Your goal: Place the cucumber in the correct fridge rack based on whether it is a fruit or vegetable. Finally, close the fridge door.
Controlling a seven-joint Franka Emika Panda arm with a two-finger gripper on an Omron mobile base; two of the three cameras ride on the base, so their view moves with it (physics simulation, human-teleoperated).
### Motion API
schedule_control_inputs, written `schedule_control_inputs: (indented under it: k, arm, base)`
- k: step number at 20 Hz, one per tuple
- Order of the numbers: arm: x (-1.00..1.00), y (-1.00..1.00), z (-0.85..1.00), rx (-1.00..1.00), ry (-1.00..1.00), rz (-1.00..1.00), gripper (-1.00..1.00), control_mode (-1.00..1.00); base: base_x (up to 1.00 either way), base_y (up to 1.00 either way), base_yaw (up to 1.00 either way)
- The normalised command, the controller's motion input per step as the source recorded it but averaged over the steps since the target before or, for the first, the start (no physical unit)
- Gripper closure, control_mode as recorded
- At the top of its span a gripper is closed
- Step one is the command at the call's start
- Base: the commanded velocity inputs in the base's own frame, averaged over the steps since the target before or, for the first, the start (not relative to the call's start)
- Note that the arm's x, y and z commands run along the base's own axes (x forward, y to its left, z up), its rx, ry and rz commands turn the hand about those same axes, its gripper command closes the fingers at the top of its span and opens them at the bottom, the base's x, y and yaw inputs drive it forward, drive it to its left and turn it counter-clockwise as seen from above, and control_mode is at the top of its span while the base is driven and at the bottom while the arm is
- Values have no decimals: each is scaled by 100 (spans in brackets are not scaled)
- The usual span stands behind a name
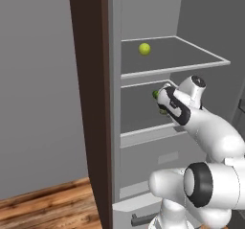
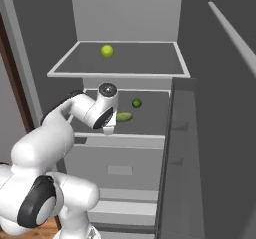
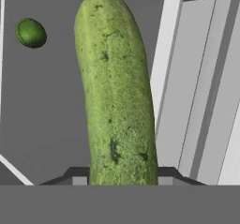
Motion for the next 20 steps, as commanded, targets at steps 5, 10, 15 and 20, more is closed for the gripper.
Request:
schedule_control_inputs:
  k: [5, 10, 15, 20]
  arm:
    - [37, 16, -26, 0, 0, 0, 100, -100]
    - [40, 10, -34, 0, 0, 0, 100, -100]
    - [44, 17, -20, 0, 0, 0, 100, -100]
    - [69, 54, -1, 0, 0, -5, 100, -100]
  base:
    - [0, 0, 0]
    - [0, 0, 0]
    - [0, 0, 0]
    - [0, 0, 0]
